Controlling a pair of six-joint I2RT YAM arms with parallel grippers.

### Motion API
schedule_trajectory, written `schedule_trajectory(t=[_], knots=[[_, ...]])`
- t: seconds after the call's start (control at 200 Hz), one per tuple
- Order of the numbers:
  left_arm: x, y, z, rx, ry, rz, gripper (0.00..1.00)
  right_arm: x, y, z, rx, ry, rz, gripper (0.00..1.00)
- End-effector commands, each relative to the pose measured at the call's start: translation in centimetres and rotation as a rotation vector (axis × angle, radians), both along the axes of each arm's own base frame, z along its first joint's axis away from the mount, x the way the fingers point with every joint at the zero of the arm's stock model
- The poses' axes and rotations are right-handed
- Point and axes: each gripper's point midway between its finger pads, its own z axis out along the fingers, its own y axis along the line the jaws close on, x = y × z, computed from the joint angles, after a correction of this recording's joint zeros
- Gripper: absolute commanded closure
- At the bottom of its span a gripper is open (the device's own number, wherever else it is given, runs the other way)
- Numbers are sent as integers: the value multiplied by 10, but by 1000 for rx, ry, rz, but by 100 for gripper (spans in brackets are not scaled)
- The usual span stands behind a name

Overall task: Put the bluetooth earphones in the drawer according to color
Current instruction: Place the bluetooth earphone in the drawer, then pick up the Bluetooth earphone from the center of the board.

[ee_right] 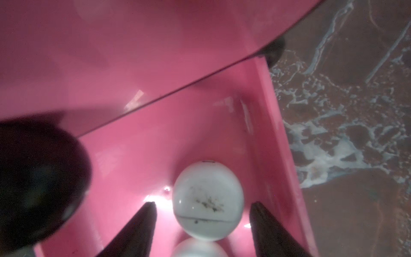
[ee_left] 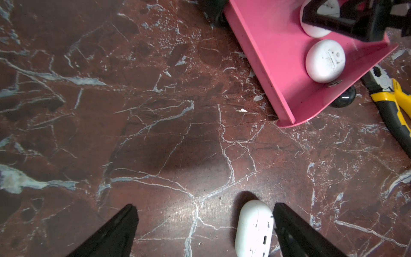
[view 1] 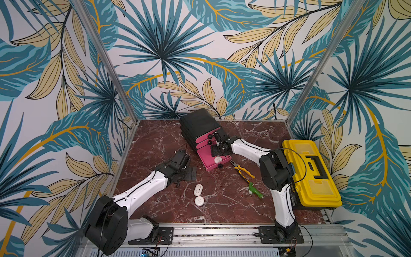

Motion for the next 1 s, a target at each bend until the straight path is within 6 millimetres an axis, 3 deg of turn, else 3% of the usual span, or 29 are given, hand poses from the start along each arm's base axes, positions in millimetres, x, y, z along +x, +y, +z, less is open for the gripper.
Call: schedule_trajectory(t=[0.0,0.215,0.346,0.476,0.766,0.997], knots=[[-10,0,-1,-34,14,-2,0,-2,5,44,82,-67,8,28],[-31,-6,-2,-9,51,-42,0,-21,1,81,156,-97,19,21],[-44,-14,-8,13,85,-71,0,-38,-8,88,168,-96,16,15],[-55,-17,-15,25,111,-84,0,-59,-23,92,156,-99,6,1],[-65,-41,-30,30,158,-156,0,-94,-55,97,126,-114,-28,1],[-68,-54,-49,55,205,-185,6,-104,-65,100,117,-127,-39,1]])
